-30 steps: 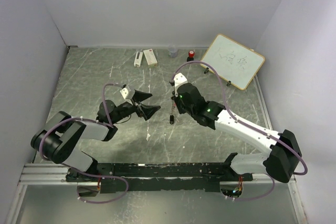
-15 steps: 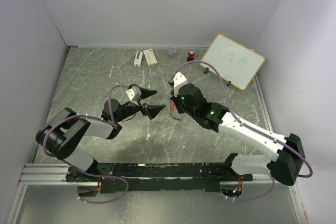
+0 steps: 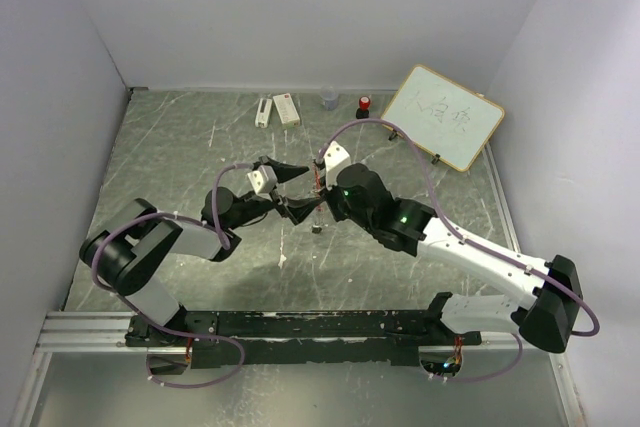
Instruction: Put the keys on the keyring
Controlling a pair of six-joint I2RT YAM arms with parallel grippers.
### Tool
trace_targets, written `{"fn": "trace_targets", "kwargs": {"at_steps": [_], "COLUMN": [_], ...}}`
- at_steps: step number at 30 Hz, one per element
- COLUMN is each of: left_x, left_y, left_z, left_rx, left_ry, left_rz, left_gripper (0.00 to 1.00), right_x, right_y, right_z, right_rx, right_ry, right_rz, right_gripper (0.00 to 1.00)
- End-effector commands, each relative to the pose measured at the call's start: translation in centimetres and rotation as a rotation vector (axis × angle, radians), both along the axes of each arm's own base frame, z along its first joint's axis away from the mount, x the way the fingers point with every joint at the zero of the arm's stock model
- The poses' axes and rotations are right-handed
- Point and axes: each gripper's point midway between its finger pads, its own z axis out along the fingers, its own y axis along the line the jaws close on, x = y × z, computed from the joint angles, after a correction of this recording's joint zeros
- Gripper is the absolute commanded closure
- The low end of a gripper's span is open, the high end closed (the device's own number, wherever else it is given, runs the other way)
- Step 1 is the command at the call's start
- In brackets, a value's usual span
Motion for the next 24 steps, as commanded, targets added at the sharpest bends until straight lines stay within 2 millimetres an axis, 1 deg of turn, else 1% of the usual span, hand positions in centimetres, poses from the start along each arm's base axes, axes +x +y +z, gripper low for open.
{"fn": "trace_targets", "kwargs": {"at_steps": [1,5,6,7,9,14,16,17,19,24], "left_x": [-0.2,0.0,0.0,0.0,0.0,-0.2,-0.1,-0.2,-0.2,-0.1], "left_y": [-0.9,-1.0,-0.9,-1.0,-1.0,-0.8,-0.7,-0.7,-0.6,-0.4], "left_z": [2.4,2.1,2.1,2.1,1.9,1.6,1.3,1.3,1.2,1.2], "left_rx": [-0.038,-0.027,-0.026,-0.022,-0.01,0.019,0.036,0.04,0.046,0.06], "left_ry": [-0.097,-0.097,-0.098,-0.098,-0.097,-0.108,-0.106,-0.107,-0.109,-0.108], "left_rz": [-0.023,-0.013,-0.01,-0.011,-0.01,-0.008,-0.001,-0.001,0.005,0.015], "left_gripper": [0.01,0.01,0.01,0.01,0.05,0.2,0.24,0.28,0.41,0.46], "right_x": [0.0,-0.3,-0.2,-0.2,-0.2,-0.1,-0.1,-0.1,-0.1,-0.2], "right_y": [1.2,1.3,1.5,1.5,1.4,0.8,0.6,0.5,0.4,0.1], "right_z": [2.4,2.4,3.4,3.7,3.9,4.1,4.3,4.3,4.3,4.4], "right_rx": [0.049,0.043,0.06,0.063,0.06,0.053,0.049,0.048,0.048,0.052], "right_ry": [-0.053,-0.056,-0.07,-0.074,-0.079,-0.092,-0.097,-0.098,-0.1,-0.104], "right_rz": [0.03,0.036,0.034,0.033,0.029,0.011,0.004,0.002,0.0,-0.008], "right_gripper": [1.0,1.0,1.0,1.0,1.0,1.0,1.0,1.0,1.0,1.0]}}
